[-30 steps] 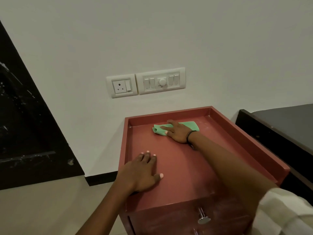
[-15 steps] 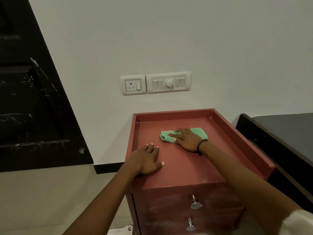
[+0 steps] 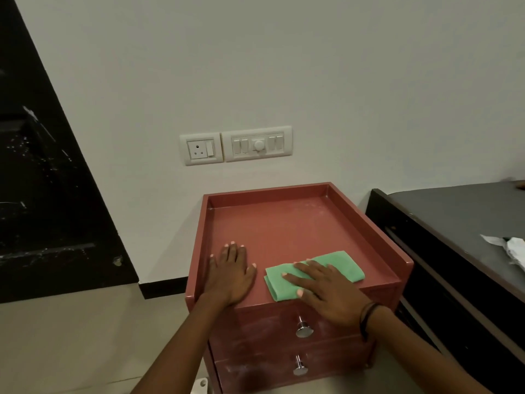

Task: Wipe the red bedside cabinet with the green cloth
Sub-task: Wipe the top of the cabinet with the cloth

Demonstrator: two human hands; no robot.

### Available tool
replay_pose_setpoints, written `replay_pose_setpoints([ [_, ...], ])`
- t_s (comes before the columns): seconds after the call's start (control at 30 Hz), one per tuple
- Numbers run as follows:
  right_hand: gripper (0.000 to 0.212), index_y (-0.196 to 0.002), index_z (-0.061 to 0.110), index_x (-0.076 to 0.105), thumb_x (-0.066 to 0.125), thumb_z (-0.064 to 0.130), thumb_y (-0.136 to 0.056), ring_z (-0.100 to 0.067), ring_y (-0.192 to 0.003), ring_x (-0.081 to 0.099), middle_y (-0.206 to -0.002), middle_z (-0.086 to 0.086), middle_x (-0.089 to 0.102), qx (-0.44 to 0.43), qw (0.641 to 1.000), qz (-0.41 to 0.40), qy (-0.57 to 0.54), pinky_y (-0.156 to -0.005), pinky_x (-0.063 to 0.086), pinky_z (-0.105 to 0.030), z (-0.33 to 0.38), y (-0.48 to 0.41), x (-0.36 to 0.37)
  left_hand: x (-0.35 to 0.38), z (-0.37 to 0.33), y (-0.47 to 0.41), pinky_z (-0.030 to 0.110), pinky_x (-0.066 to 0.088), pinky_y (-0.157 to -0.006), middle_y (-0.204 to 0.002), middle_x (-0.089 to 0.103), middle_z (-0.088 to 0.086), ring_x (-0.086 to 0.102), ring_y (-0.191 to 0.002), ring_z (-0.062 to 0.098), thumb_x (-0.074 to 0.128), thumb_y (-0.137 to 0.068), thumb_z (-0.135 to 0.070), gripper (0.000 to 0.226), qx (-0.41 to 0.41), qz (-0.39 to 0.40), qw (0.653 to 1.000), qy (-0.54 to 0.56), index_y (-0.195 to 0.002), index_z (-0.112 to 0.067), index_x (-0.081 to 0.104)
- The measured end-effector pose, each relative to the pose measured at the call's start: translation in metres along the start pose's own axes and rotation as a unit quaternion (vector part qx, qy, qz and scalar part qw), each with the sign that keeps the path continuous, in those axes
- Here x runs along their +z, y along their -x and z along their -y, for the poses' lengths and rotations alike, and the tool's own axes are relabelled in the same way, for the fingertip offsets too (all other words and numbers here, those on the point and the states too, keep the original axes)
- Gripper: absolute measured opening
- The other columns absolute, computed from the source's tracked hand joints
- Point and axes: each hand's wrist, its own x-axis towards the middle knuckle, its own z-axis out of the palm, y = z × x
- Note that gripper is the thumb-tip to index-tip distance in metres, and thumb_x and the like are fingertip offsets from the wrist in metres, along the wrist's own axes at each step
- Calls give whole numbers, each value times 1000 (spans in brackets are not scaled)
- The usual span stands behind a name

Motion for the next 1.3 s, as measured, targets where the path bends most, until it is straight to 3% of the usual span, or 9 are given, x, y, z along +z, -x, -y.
replay_pose_setpoints([
  [0.13, 54, -150, 57, 12, 8, 62, -96, -11, -153, -1, -165, 16, 5, 17, 1000, 19, -13, -122, 4, -44, -3, -19, -3, 5, 0, -4, 53, -2, -125, -170, -6, 7, -7, -157, 24, 16, -105, -53, 69, -4, -9, 1000, 1, -163, -18, 1],
  [0.27, 48, -152, 52, 11, 17, 52, -105, -16, -154, 0, -167, 11, 4, 34, 999, 33, 7, -123, 6, -49, -26, -86, -5, 10, 3, -6, 52, -3, -125, -170, -7, 5, -8, -157, 22, 15, -104, -55, 70, 1, -19, 1000, 7, -162, -20, 0],
  [0.5, 51, -155, 45, 14, 16, 52, -105, -22, -154, 4, -167, 4, 7, 65, 996, 62, 11, -121, 5, -51, -69, -239, -21, 11, 5, -8, 47, -7, -124, -170, -11, 1, -12, -156, 17, 15, -104, -56, 70, 0, -31, 999, 8, -162, -24, -4],
  [0.67, 50, -154, 45, 21, 18, 51, -104, -23, -151, 17, -163, 4, 20, 65, 997, 52, 3, -120, 14, -52, -84, -281, -26, 9, 5, -9, 47, -6, -125, -170, -10, 0, -11, -156, 17, 16, -104, -57, 69, -4, -31, 1000, 3, -162, -25, -2],
  [0.87, 51, -155, 43, 16, 16, 50, -105, -21, -154, 5, -167, 5, 9, 68, 995, 67, 13, -121, 5, -52, -60, -231, -21, 8, 3, -7, 48, -3, -124, -170, -4, 2, -6, -157, 19, 18, -104, -57, 69, 2, -28, 999, 19, -162, -24, 3],
  [1.2, 47, -152, 52, 16, 20, 52, -105, -15, -154, 2, -166, 12, 9, 23, 999, 25, -11, -123, 6, -51, -9, -23, -5, 5, 2, -3, 51, 1, -125, -171, 3, 4, 0, -157, 20, 19, -105, -52, 67, -4, -23, 999, 24, -162, -20, 10],
  [1.3, 59, -150, 56, 14, 5, 65, -93, -13, -154, 0, -166, 15, 8, 24, 999, 21, -13, -123, 5, -49, 3, 18, -2, 5, 3, -2, 52, 1, -125, -170, 4, 5, 0, -157, 21, 19, -105, -52, 66, -4, -27, 999, 24, -162, -20, 10],
])
